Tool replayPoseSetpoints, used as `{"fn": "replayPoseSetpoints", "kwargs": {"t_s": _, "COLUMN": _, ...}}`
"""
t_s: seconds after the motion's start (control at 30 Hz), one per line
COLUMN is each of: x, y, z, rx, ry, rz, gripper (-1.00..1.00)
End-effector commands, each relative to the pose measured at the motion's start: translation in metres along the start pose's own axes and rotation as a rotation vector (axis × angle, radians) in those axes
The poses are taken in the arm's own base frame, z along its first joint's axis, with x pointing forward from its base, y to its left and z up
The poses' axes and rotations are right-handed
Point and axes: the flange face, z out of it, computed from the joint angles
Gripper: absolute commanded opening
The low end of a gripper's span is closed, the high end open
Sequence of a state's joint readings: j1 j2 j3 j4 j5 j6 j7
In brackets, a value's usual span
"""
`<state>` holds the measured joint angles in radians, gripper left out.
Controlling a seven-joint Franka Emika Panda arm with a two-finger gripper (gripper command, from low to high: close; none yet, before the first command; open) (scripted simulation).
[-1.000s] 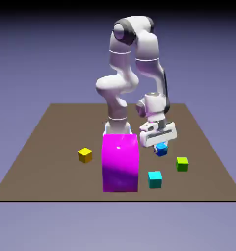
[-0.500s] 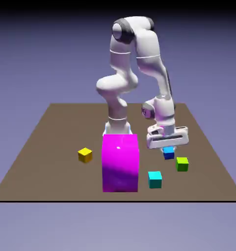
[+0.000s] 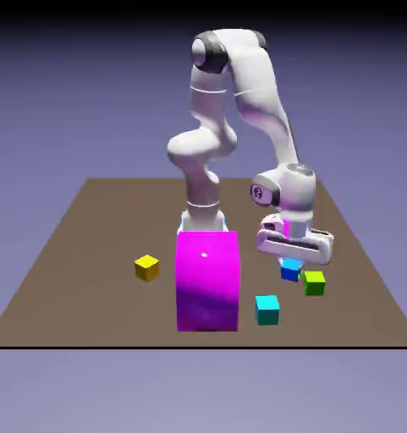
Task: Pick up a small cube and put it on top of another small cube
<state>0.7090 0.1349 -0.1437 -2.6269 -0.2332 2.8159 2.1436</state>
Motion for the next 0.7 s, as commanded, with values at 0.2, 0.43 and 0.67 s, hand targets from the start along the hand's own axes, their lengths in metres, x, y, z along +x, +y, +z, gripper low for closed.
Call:
{"fn": "replayPoseSetpoints", "kwargs": {"t_s": 0.2, "x": 0.015, "y": -0.025, "z": -0.009, "rx": 0.001, "ry": 0.11, "rz": 0.237, "gripper": -1.0}}
{"fn": "replayPoseSetpoints", "kwargs": {"t_s": 0.43, "x": 0.036, "y": -0.051, "z": -0.021, "rx": 0.047, "ry": 0.236, "rz": 0.486, "gripper": -1.0}}
{"fn": "replayPoseSetpoints", "kwargs": {"t_s": 0.67, "x": 0.049, "y": -0.055, "z": 0.029, "rx": 0.063, "ry": 0.262, "rz": 0.533, "gripper": -1.0}}
